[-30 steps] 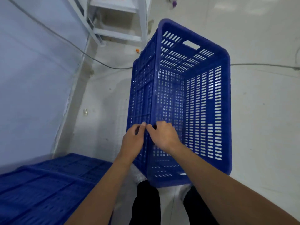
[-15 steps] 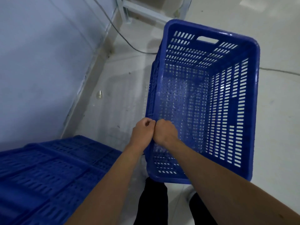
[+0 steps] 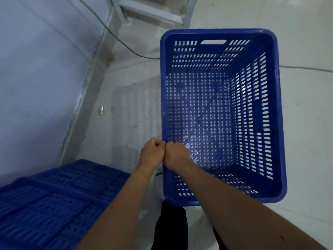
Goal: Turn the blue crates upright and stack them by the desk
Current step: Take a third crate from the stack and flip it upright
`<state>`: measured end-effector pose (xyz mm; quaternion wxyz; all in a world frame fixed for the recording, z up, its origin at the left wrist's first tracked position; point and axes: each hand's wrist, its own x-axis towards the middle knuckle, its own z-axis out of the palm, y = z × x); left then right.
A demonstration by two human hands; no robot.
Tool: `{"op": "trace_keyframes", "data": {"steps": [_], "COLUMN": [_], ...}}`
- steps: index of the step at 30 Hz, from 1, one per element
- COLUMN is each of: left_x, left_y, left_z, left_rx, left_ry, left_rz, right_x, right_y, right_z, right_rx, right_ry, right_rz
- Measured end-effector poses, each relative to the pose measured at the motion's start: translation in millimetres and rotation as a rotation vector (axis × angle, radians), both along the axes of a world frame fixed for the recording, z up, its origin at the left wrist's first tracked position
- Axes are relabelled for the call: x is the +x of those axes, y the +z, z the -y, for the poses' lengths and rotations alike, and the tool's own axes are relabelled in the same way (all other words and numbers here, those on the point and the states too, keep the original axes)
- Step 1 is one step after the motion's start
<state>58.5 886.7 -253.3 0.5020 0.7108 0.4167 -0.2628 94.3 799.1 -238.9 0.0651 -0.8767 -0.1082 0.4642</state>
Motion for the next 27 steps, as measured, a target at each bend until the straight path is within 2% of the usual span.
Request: {"op": "trace_keyframes", "data": {"steps": [4, 6, 12, 16, 19, 21, 24, 27], "left_x": [13, 20, 49, 75, 86, 86, 81, 76], "left_y": [2, 4, 9, 21, 21, 20, 15, 7], "left_z": [10, 10, 2, -1, 3, 8, 14, 16], "left_rx": [0.068, 0.091, 0.165, 0.256, 0.309, 0.357, 0.395, 0.389], "left_ry": [-0.085, -0.126, -0.283, -0.324, -0.440, -0.489, -0.418, -0.366], "left_rz": [-0.026, -0.036, -0.046, -0.033, -0.060, -0.064, -0.031, -0.020], "right_x": [9, 22, 82, 116, 132, 136, 138, 138], "right_y": [0, 0, 11, 27, 31, 28, 22, 10], "right_z": [31, 54, 157, 227, 273, 297, 323, 334], "right_rx": [0.078, 0.080, 0.015, -0.100, -0.181, -0.196, -0.156, -0.107], "right_ry": [-0.153, -0.211, -0.236, -0.173, -0.200, -0.269, -0.503, -0.597], "right_rz": [-0.112, -0.103, 0.030, 0.182, 0.254, 0.327, 0.426, 0.365]}}
